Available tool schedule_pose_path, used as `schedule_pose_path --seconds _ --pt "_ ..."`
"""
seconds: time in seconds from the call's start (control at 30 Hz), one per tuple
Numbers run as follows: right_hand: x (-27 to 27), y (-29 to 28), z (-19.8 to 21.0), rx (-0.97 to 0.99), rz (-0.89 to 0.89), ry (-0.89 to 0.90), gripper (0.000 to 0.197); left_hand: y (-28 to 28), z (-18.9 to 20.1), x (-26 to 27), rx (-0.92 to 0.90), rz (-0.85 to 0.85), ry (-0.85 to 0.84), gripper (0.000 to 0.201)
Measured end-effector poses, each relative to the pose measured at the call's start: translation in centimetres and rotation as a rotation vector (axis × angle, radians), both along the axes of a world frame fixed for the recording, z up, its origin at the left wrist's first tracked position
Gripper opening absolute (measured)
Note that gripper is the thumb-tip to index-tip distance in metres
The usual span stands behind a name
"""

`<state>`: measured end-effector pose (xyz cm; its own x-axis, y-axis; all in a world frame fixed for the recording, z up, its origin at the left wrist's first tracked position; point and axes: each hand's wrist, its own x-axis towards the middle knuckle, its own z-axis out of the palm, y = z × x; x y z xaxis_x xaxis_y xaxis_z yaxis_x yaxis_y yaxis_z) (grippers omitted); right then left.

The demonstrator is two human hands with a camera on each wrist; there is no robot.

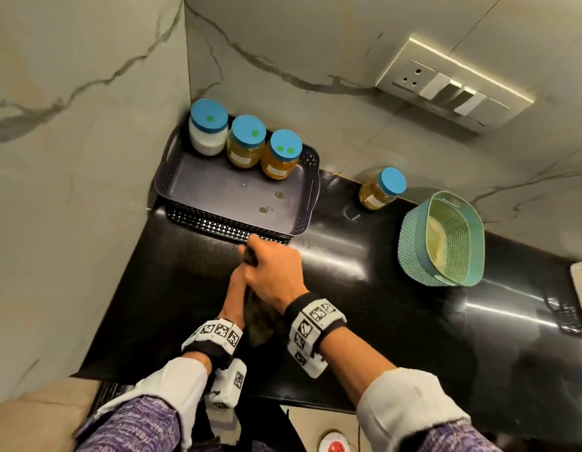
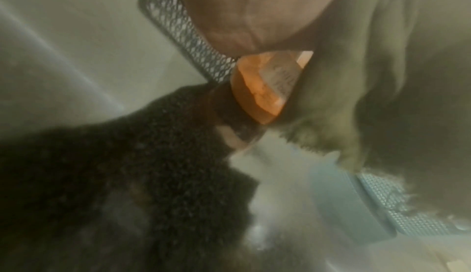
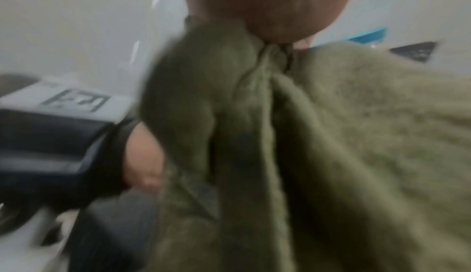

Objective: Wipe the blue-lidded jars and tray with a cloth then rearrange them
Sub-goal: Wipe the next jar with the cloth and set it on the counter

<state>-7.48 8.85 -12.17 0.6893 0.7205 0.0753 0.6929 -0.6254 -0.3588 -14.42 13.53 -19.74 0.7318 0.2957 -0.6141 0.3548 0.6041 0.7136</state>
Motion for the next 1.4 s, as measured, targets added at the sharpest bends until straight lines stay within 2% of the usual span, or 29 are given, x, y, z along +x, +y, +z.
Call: schedule_pose_path --seconds 0.07,0.17,0.27,0.37,0.5,0.57,0.7,0.77,0.8,0.87,0.9,0.93,0.97,1.03,1.1,1.13,1.2,1.23,1.3,1.4 --pt "1.5 0.4 0.5 0.018 -0.182 0.041 0.017 0.8 1.9 0.1 0.054 -0.001 -0.091 0.033" --pt "4.7 -1.8 0.2 0.101 -0.490 0.248 0.025 1.4 3.2 0.5 0.321 -0.049 -0.177 0.017" --pt "6.8 -6.1 0.5 0.485 -0.655 0.580 0.045 2.0 2.9 0.1 0.528 -0.046 -0.208 0.045" --pt "5.2 -8.2 3.5 0.703 -0.608 0.728 0.043 2.7 5.2 0.8 0.540 -0.021 -0.270 0.060" --pt "2.8 -8.0 8.4 0.917 -0.506 0.712 0.021 3.4 9.8 3.1 0.461 0.023 -0.373 0.076" --pt "1.6 -7.3 10.5 0.991 -0.458 0.771 0.022 3.6 11.8 3.9 0.406 0.051 -0.418 0.075" --pt "-2.7 -6.2 10.6 0.977 -0.428 0.688 0.024 3.1 13.4 3.0 0.314 0.148 -0.415 0.068" --pt "-3.2 -6.0 10.4 0.987 -0.447 0.636 0.027 2.9 14.1 2.5 0.262 0.139 -0.414 0.069" --pt "-2.5 -5.3 10.6 0.994 -0.459 0.677 0.028 2.7 14.4 2.8 0.236 0.131 -0.446 0.068" --pt "-1.5 -4.4 12.0 1.029 -0.482 0.842 0.029 2.7 15.6 2.5 0.173 0.145 -0.492 0.060" --pt "-2.6 -2.9 16.0 1.104 -0.437 0.819 0.029 4.4 20.0 1.5 0.203 0.119 -0.566 0.055" --pt "-2.6 -2.7 16.6 1.111 -0.395 0.812 0.029 4.4 20.3 1.8 0.173 0.142 -0.568 0.054" --pt "-2.6 -2.1 17.1 1.097 -0.365 0.764 0.030 5.0 21.0 2.7 0.182 0.170 -0.574 0.057" --pt "-3.5 -1.9 16.8 1.101 -0.294 0.555 0.036 5.4 21.8 3.5 0.184 0.164 -0.606 0.062" --pt "-4.2 -2.4 15.8 1.054 -0.208 0.411 0.042 5.3 21.9 3.8 0.155 0.180 -0.614 0.058" --pt "-4.0 -2.4 15.9 1.055 -0.216 0.420 0.041 5.1 22.2 3.7 0.174 0.179 -0.601 0.051" --pt "-1.9 -2.1 17.4 1.082 -0.310 0.599 0.029 4.8 23.3 3.4 0.214 0.137 -0.592 0.033" --pt "-0.8 -2.0 18.3 1.081 -0.379 0.708 0.025 4.6 23.8 3.0 0.217 0.124 -0.602 0.031" --pt "0.1 -1.7 19.9 1.036 -0.413 0.806 0.026 4.6 24.4 2.5 0.198 0.115 -0.612 0.043" --pt "-1.1 -1.0 20.8 1.085 -0.391 0.748 0.025 5.3 25.2 2.8 0.197 0.107 -0.613 0.068"
